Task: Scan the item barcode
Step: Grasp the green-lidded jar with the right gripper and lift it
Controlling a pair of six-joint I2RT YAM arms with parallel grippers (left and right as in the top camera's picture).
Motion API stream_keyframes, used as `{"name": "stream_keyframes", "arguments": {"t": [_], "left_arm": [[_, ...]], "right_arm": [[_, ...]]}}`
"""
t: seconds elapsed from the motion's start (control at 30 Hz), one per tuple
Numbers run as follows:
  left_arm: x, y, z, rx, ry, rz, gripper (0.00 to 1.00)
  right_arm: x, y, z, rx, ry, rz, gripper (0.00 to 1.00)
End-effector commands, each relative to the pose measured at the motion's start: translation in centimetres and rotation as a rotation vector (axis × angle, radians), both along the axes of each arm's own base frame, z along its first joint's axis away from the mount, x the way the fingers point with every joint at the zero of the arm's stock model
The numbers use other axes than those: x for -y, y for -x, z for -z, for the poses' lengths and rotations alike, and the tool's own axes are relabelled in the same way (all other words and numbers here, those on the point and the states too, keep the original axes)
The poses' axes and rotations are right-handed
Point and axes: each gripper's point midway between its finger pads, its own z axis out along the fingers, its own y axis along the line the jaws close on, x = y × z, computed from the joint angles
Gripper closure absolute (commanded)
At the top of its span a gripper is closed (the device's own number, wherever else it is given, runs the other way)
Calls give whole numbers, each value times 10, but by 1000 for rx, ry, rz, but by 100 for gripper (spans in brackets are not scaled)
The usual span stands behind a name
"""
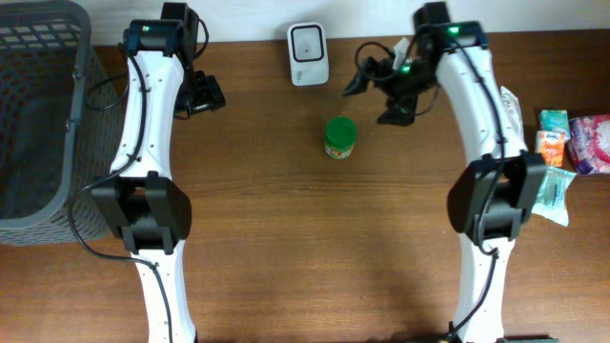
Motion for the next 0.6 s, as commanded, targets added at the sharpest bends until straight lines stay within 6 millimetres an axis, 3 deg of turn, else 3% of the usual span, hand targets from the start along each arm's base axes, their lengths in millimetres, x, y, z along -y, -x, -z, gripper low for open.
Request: {"name": "stream_keyframes", "arguments": {"t": [0.0, 0.2, 0.27, 0.47, 0.57], "left_arm": [[-3, 0, -1, 0, -12, 9, 1], [-3, 0, -1, 0, -12, 9, 1], [-3, 0, -1, 0, -12, 9, 1], [-3, 0, -1, 0, -12, 9, 1], [-3, 0, -1, 0, -12, 9, 1]], "right_arm": [[3, 3, 17, -63, 267, 198, 1], [-35, 10, 46, -44, 423, 193, 1], [-37, 12, 60, -100, 426, 252, 1], [-35, 16, 68, -124, 443, 262, 1], [-33, 19, 88, -143, 452, 262, 1]]}}
